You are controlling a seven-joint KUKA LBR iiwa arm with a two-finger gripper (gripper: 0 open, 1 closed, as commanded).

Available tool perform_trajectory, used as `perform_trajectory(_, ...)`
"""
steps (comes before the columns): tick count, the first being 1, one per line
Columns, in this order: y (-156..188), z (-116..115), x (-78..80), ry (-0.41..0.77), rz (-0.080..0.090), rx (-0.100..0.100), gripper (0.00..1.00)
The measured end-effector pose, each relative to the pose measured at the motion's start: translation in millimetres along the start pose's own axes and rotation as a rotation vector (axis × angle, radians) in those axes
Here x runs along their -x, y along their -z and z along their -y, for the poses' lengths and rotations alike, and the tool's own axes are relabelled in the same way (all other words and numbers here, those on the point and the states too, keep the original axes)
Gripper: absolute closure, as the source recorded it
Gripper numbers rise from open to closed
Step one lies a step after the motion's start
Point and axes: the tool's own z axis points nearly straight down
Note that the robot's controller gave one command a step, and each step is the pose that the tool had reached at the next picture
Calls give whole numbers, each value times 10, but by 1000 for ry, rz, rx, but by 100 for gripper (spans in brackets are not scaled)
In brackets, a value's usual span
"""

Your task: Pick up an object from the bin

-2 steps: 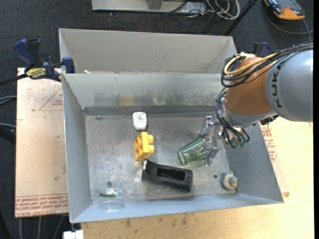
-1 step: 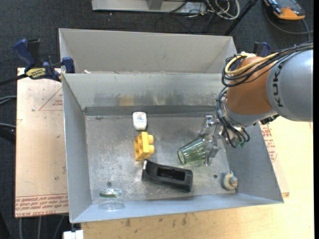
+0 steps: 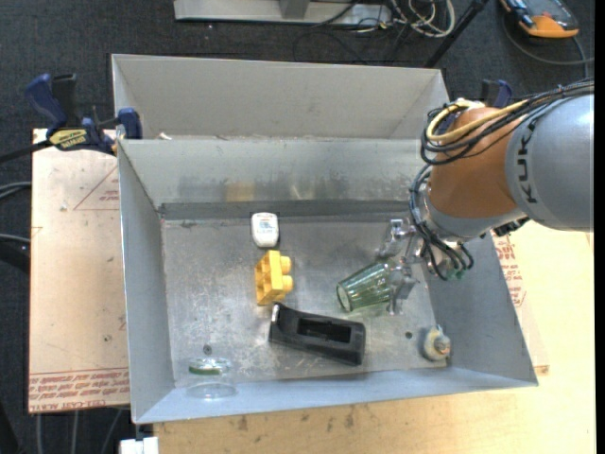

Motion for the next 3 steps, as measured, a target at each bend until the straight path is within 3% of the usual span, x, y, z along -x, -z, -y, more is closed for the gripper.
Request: perform_trajectory(3, 0, -1, 0, 0, 0, -1, 100)
